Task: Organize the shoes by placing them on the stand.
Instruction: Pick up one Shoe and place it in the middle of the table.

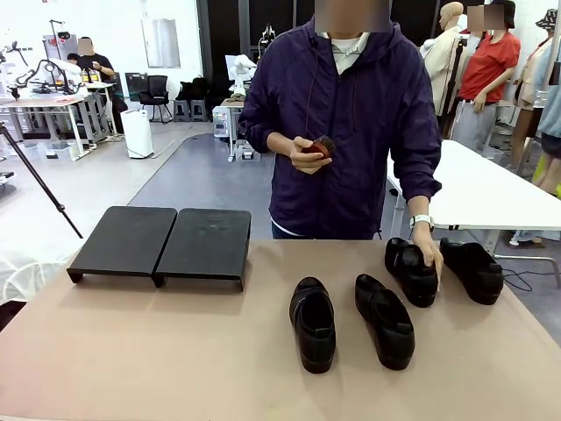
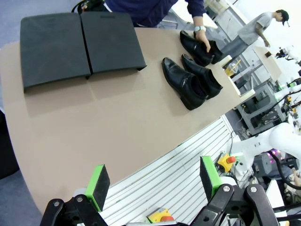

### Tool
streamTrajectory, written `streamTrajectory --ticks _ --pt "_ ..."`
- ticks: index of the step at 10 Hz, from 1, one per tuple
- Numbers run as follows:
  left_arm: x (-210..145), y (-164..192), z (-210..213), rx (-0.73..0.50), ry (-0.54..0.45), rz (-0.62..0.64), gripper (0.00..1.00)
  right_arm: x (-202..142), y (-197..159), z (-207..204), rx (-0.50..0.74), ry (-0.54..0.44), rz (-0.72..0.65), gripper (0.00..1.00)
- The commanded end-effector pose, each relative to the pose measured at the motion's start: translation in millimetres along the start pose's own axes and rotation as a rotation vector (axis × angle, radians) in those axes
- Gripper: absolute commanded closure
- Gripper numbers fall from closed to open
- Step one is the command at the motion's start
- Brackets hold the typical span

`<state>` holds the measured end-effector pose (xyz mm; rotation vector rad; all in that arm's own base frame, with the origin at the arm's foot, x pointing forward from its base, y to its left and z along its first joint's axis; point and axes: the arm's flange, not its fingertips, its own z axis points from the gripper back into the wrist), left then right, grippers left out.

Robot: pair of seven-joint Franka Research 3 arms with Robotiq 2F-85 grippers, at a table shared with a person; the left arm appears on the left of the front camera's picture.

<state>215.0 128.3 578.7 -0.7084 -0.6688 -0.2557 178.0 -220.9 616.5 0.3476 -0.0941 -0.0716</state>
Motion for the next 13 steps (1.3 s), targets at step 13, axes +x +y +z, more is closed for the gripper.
streamTrajectory --ticks 13 --pt "0 -1 -1 -0.015 -0.012 -0.011 0.0 116 405 -258 -0.232 0.029 0.269 0.0"
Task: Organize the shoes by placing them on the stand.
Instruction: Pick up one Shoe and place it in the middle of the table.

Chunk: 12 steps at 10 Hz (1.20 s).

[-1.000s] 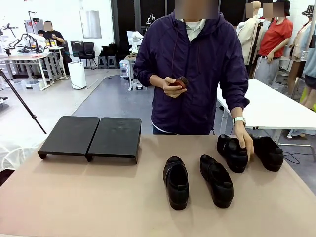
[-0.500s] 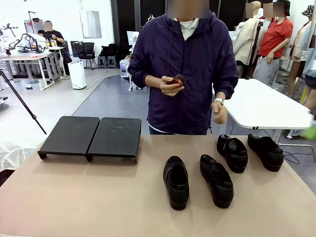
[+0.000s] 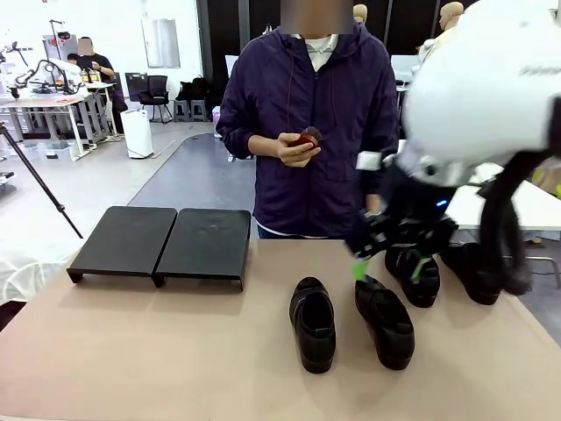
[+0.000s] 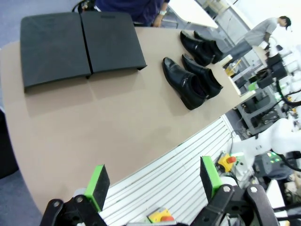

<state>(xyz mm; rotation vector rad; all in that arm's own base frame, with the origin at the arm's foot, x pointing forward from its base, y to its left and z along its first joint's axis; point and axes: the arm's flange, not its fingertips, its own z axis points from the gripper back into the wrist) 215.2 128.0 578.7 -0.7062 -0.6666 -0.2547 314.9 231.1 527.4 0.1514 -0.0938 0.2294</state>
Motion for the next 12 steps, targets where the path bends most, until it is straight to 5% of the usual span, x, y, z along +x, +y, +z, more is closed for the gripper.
streamTrajectory --ticks 1,3,4,7,12 --pt "0 -1 0 -0.017 -0.014 -0.012 0.0 43 3 -33 -0.092 -0.046 -0.078 0.0" --pt "0 -1 0 -0.017 -0.014 -0.012 0.0 46 -13 -21 0.058 -0.086 0.018 0.0" --pt "0 -1 0 -0.017 -0.014 -0.012 0.0 33 5 -43 -0.049 -0.026 -0.032 0.0" --pt "0 -1 0 -0.017 -0.014 -0.012 0.0 44 -4 -45 -0.028 -0.04 -0.025 0.0" --pt "0 -1 0 -0.017 -0.014 -0.012 0.0 77 5 -112 -0.056 0.086 -0.304 0.0"
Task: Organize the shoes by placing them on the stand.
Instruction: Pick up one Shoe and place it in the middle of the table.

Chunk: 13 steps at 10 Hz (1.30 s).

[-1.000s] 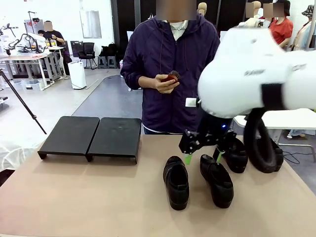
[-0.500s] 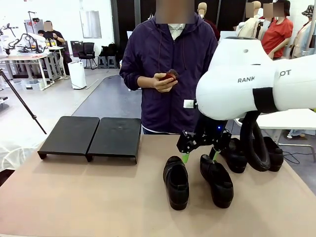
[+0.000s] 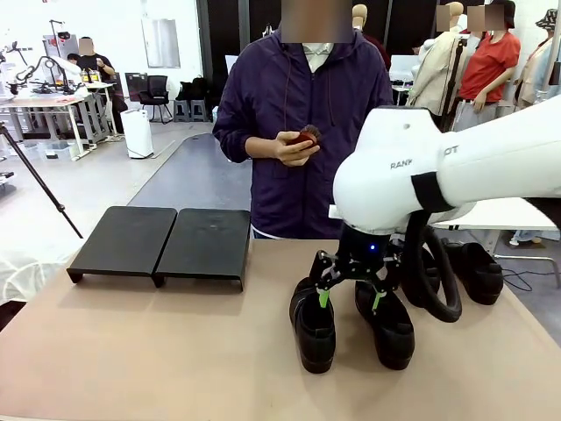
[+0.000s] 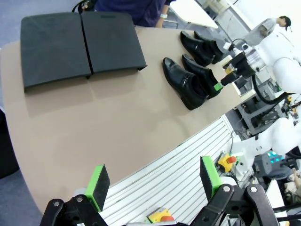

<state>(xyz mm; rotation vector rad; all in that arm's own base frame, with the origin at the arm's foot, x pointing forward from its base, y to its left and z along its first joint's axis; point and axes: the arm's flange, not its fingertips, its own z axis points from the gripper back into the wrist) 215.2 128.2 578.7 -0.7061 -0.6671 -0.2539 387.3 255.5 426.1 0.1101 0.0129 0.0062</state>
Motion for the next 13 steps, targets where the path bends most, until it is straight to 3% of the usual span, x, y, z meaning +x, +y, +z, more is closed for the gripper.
streamTrajectory --ticks 1,3,8,9,10,11,13 --pt "0 -1 0 -0.018 -0.013 -0.012 0.0 19 16 -13 -0.019 -0.015 -0.127 0.0" --pt "0 -1 0 -0.018 -0.013 -0.012 0.0 38 15 -33 -0.063 -0.019 -0.22 0.0" --pt "0 -1 0 -0.018 -0.013 -0.012 0.0 70 7 -79 -0.101 0.065 -0.242 0.0" --pt "0 -1 0 -0.018 -0.013 -0.012 0.0 72 5 -84 -0.1 0.075 -0.23 0.33" --pt "0 -1 0 -0.018 -0.013 -0.012 0.0 72 5 -85 -0.091 0.083 -0.224 0.93" --pt "0 -1 0 -0.018 -0.013 -0.012 0.0 72 5 -86 -0.093 0.085 -0.216 1.0" --pt "0 -1 0 -0.018 -0.013 -0.012 0.0 73 7 -86 -0.088 0.085 -0.201 1.0"
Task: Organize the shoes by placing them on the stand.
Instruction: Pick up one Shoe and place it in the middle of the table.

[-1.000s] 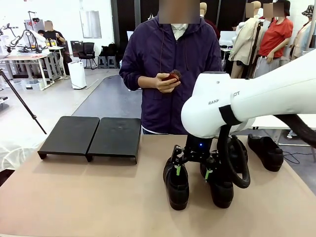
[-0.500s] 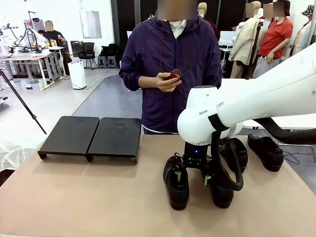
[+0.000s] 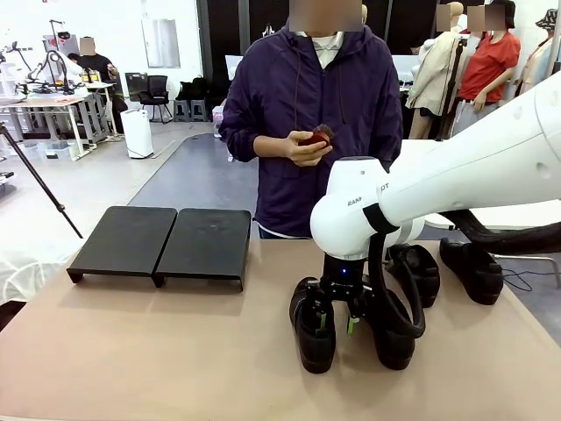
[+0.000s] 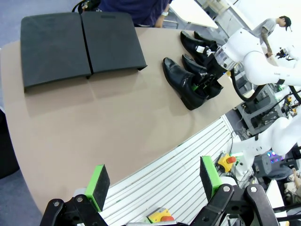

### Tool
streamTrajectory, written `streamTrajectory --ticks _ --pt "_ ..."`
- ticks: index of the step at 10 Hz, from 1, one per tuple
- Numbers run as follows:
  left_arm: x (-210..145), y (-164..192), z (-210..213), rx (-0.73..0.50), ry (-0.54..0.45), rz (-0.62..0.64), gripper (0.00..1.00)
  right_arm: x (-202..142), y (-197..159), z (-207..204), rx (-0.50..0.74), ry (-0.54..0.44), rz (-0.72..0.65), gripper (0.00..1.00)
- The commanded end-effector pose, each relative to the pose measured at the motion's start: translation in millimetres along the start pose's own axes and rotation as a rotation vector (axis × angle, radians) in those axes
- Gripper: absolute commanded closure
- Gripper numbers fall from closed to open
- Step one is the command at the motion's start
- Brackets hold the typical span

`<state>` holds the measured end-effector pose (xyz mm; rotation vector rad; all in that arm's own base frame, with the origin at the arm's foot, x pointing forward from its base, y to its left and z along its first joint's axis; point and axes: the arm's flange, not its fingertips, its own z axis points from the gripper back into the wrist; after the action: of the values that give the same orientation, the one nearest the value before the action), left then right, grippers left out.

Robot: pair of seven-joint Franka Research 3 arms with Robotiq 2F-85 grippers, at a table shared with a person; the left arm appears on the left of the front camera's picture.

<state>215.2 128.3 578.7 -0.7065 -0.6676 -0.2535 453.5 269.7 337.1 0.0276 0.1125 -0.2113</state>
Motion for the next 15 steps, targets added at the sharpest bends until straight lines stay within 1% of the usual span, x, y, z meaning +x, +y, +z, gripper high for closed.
streamTrajectory --ticks 1,6,8,9,10,11,12,13,14,15 --pt "0 -1 -1 -0.017 -0.012 -0.012 0.0 4 4 4 -0.004 -0.005 0.027 1.0" --pt "0 -1 -1 -0.017 -0.012 -0.012 0.0 1 9 3 0.017 -0.003 0.056 1.0" --pt "0 -1 -1 -0.017 -0.012 -0.012 0.0 -9 13 12 0.015 -0.024 0.075 1.0" --pt "0 -1 -1 -0.017 -0.012 -0.012 0.0 -21 19 20 0.01 -0.027 0.085 1.0" --pt "0 -1 -1 -0.017 -0.012 -0.012 0.0 -45 26 33 0.018 -0.036 0.098 1.0" --pt "0 -1 -1 -0.017 -0.012 -0.012 0.0 -68 33 44 0.02 0.005 0.07 1.0" --pt "0 -1 -1 -0.017 -0.012 -0.012 0.0 -92 44 47 -0.006 0.021 0.081 1.0" --pt "0 -1 -1 -0.017 -0.012 -0.012 0.0 -119 63 48 -0.021 0.001 0.18 1.0" --pt "0 -1 -1 -0.017 -0.012 -0.012 0.0 -132 75 48 -0.028 -0.013 0.234 1.0" --pt "0 -1 -1 -0.017 -0.012 -0.012 0.0 -140 92 46 -0.038 -0.006 0.287 1.0"
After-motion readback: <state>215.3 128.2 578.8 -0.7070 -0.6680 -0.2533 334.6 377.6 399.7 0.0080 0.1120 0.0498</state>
